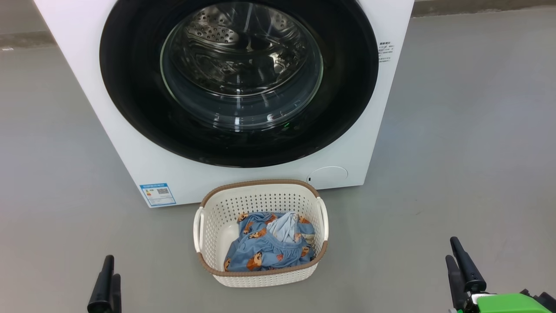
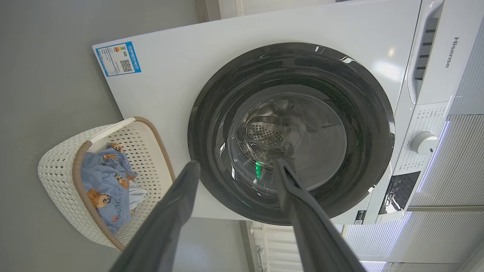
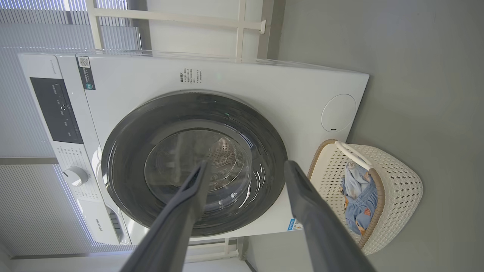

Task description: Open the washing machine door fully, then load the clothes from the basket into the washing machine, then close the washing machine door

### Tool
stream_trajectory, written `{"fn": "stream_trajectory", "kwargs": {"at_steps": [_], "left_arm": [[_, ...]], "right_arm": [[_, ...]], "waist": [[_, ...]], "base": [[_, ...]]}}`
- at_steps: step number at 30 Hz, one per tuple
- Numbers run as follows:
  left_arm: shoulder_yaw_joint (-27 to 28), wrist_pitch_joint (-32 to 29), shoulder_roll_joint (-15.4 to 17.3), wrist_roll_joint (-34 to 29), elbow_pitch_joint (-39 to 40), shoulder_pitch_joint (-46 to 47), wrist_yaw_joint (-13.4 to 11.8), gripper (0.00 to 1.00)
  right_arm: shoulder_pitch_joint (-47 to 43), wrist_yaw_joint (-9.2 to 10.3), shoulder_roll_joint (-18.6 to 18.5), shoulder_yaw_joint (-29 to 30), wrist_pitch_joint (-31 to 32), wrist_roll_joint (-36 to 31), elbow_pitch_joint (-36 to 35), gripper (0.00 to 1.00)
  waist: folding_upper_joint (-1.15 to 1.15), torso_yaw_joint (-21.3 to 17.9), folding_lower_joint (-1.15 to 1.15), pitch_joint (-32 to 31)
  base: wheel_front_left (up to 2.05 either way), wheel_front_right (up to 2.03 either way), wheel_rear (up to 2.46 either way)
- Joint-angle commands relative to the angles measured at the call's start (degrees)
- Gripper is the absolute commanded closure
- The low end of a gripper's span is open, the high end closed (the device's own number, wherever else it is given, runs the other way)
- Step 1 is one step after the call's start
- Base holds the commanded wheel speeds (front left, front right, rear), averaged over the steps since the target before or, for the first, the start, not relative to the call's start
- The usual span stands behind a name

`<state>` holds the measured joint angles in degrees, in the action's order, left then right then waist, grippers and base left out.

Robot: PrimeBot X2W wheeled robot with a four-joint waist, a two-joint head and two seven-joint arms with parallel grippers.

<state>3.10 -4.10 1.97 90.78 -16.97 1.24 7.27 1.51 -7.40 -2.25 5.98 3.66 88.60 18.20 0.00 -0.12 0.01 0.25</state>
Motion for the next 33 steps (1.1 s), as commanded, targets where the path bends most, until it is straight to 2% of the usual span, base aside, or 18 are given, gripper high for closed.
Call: {"fn": "stream_trajectory", "kwargs": {"at_steps": [1,16,33], "left_arm": [[-0.14,0.71,1.55,-1.23,1.90,2.07,0.06,0.00],[-1.66,3.24,3.71,-6.57,2.95,2.72,0.08,0.00],[-3.11,6.13,5.92,-16.62,3.67,3.46,0.11,0.00]], "right_arm": [[3.00,-0.01,-1.04,-0.87,-0.61,-1.27,-1.73,0.00],[4.56,-0.02,-1.88,-2.15,-3.00,-10.22,-2.31,0.00],[5.93,-0.03,-2.94,-3.85,-5.85,-24.67,-2.90,0.00]], "waist": [[0.00,-0.02,-0.01,0.01],[0.00,-0.16,-0.01,0.10],[0.00,-0.32,-0.01,0.26]], "base": [[0.00,0.00,0.00],[0.00,0.00,0.00],[0.00,0.00,0.00]]}}
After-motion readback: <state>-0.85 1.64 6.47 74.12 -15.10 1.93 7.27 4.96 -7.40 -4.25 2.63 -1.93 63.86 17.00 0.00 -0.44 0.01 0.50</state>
